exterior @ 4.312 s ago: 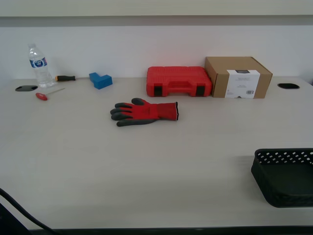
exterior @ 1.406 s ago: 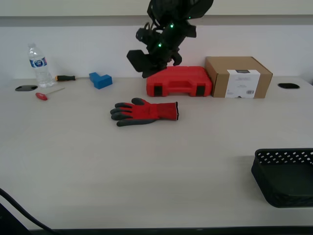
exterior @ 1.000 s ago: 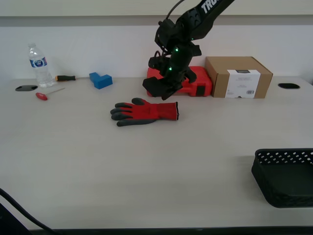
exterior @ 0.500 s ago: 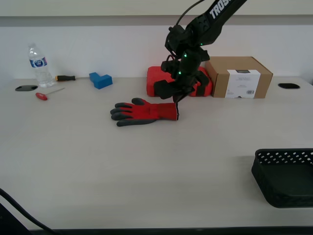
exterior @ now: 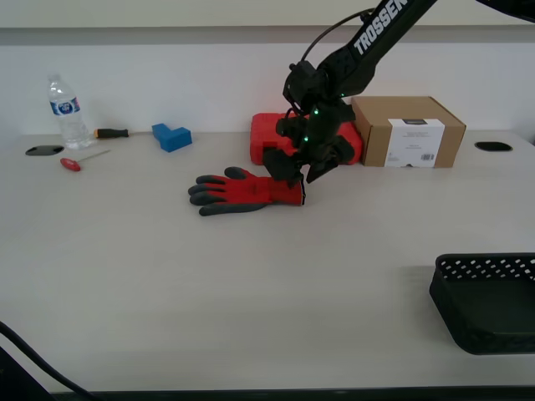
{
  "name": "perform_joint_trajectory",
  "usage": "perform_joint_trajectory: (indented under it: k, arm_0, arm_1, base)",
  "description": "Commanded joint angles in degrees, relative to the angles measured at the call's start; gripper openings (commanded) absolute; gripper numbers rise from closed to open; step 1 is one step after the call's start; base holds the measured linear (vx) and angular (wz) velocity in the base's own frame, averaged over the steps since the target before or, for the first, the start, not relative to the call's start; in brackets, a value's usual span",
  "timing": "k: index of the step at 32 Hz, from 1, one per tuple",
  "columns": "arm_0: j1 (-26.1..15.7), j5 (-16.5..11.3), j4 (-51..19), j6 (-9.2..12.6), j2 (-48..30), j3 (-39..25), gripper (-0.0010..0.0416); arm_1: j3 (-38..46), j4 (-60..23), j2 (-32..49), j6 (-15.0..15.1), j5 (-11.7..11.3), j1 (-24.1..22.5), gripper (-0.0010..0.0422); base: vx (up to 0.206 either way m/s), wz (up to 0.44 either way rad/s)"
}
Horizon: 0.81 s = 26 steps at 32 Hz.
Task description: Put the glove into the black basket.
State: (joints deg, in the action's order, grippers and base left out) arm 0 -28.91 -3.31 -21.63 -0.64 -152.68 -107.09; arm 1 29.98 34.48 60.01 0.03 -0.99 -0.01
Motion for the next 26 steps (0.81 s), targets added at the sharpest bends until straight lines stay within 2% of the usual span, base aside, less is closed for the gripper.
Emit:
perform_joint_trajectory:
  k: [1, 8, 13, 16, 22, 24, 26]
  arm_0:
    - [-0.1, 0.0, -0.8, 0.5, -0.7, -1.5, 0.022]
    - [-0.1, 0.0, -2.1, 1.2, -2.5, -3.5, 0.0203]
    - [-0.2, 3.0, -5.4, 2.2, -2.7, -3.7, 0.0194]
    - [-0.3, 3.1, -6.5, 2.3, -2.7, -3.7, 0.0186]
    - [-0.7, 2.5, -6.2, 3.0, -2.7, -3.7, 0.0139]
    - [-1.4, 2.5, -6.0, 4.9, -2.7, -3.7, 0.0132]
    - [-1.7, 2.9, -5.1, 5.4, -2.7, -3.7, 0.014]
  arm_1:
    - [0.0, 0.2, 0.0, 0.0, 0.0, 0.0, 0.0]
    - [0.1, 0.2, 0.0, 0.0, 0.0, 0.0, 0.0]
    - [0.1, 0.2, 0.0, 0.0, 0.0, 0.0, 0.0]
    - [0.1, 0.2, 0.0, 0.0, 0.0, 0.0, 0.0]
    - [0.1, 0.2, 0.0, 0.0, 0.0, 0.0, 0.0]
    - [0.0, 0.2, 0.0, 0.0, 0.0, 0.0, 0.0]
    - [0.0, 0.3, 0.0, 0.0, 0.0, 0.0, 0.0]
  base:
    - [0.0, 0.0]
    - [0.0, 0.0]
    - [0.0, 0.0]
    - [0.0, 0.0]
    - [0.0, 0.0]
    - [0.0, 0.0]
    - [0.0, 0.0]
